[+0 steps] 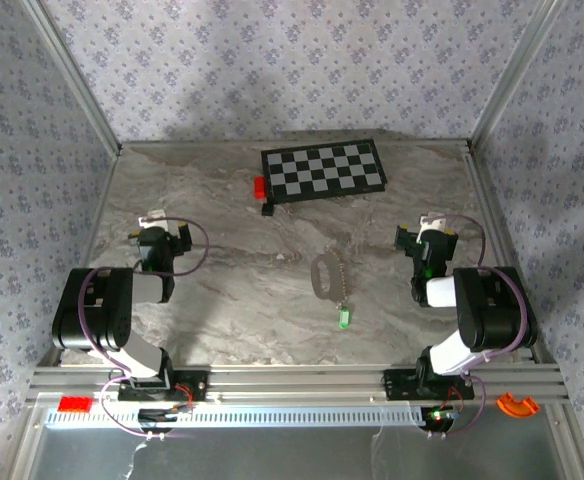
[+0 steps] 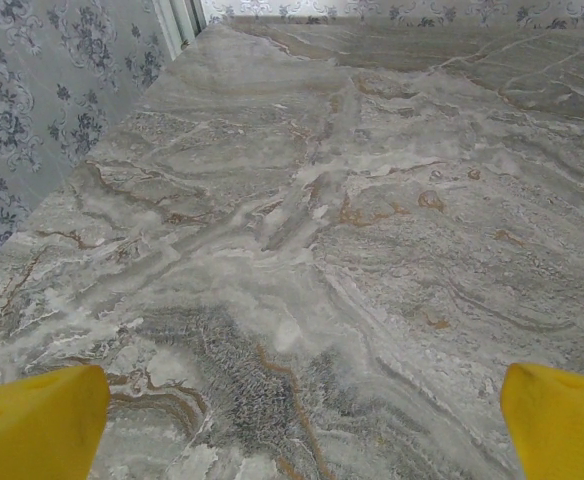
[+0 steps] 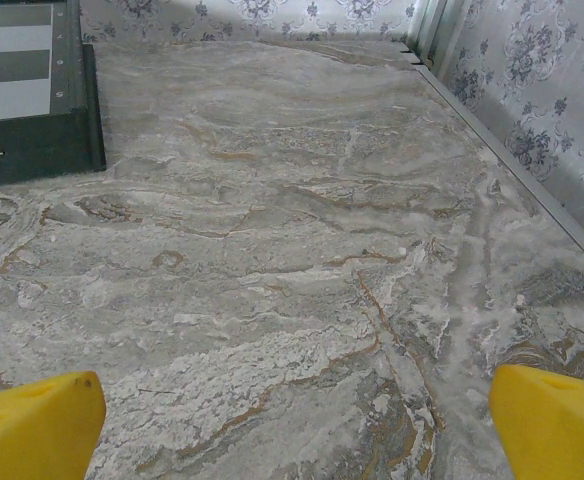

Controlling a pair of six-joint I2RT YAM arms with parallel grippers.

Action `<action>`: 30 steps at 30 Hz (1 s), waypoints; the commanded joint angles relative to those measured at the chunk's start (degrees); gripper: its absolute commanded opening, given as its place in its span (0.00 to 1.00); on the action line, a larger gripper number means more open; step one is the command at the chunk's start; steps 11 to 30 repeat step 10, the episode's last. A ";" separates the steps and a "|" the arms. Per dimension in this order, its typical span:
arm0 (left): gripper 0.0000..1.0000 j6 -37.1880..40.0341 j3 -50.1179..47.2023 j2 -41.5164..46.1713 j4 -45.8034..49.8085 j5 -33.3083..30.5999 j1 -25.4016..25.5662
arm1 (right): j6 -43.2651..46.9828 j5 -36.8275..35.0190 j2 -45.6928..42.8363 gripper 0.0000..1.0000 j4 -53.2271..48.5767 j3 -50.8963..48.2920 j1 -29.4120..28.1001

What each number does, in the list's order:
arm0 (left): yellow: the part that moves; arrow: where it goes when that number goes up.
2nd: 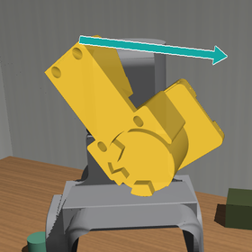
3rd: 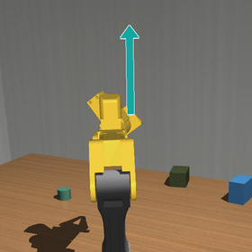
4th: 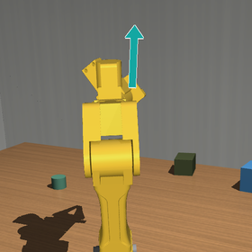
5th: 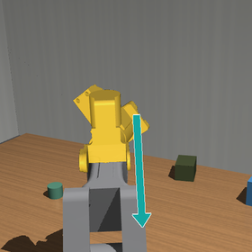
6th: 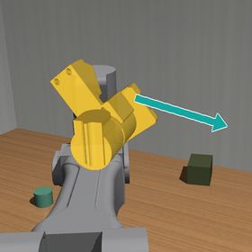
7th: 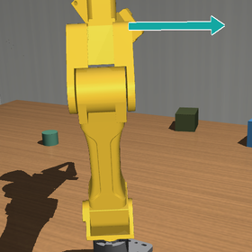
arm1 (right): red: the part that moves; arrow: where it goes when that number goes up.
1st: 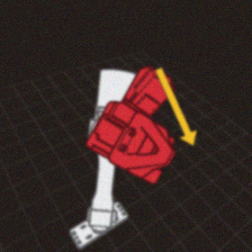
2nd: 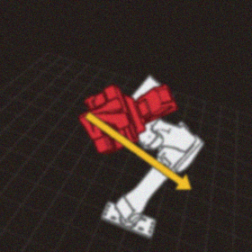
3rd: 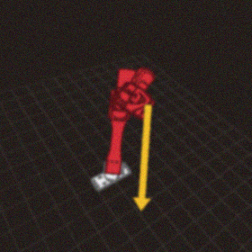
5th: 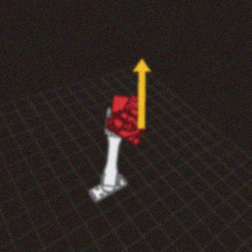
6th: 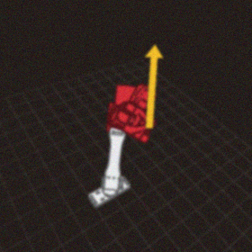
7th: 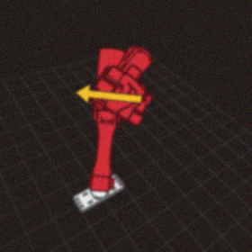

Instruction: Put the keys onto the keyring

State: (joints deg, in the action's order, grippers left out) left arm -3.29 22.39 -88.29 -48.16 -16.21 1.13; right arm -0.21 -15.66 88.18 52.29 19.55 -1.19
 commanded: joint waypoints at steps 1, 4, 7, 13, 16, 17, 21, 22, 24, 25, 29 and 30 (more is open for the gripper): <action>1.00 -0.89 -0.16 0.46 -1.21 0.74 -0.15 | -0.67 -0.45 0.07 1.00 -0.09 0.75 0.32; 1.00 -0.89 -0.20 0.36 -1.23 0.73 -0.14 | -0.67 -0.50 0.09 1.00 -0.09 0.78 0.31; 1.00 -0.84 -0.04 0.33 -1.14 0.74 -0.11 | -0.69 -0.42 0.06 1.00 -0.11 0.75 0.31; 1.00 -0.84 -0.18 0.46 -1.23 0.74 -0.16 | -0.67 -0.43 0.06 1.00 -0.09 0.75 0.31; 1.00 -0.84 -0.18 0.46 -1.23 0.74 -0.16 | -0.67 -0.43 0.06 1.00 -0.09 0.75 0.31; 1.00 -0.84 -0.18 0.46 -1.23 0.74 -0.16 | -0.67 -0.43 0.06 1.00 -0.09 0.75 0.31; 1.00 -0.84 -0.18 0.46 -1.23 0.74 -0.16 | -0.67 -0.43 0.06 1.00 -0.09 0.75 0.31; 1.00 -0.84 -0.18 0.46 -1.23 0.74 -0.16 | -0.67 -0.43 0.06 1.00 -0.09 0.75 0.31; 1.00 -0.84 -0.18 0.46 -1.23 0.74 -0.16 | -0.67 -0.43 0.06 1.00 -0.09 0.75 0.31; 1.00 -0.84 -0.18 0.46 -1.23 0.74 -0.16 | -0.67 -0.43 0.06 1.00 -0.09 0.75 0.31; 1.00 -0.84 -0.18 0.46 -1.23 0.74 -0.16 | -0.67 -0.43 0.06 1.00 -0.09 0.75 0.31; 1.00 -0.84 -0.18 0.46 -1.23 0.74 -0.16 | -0.67 -0.43 0.06 1.00 -0.09 0.75 0.31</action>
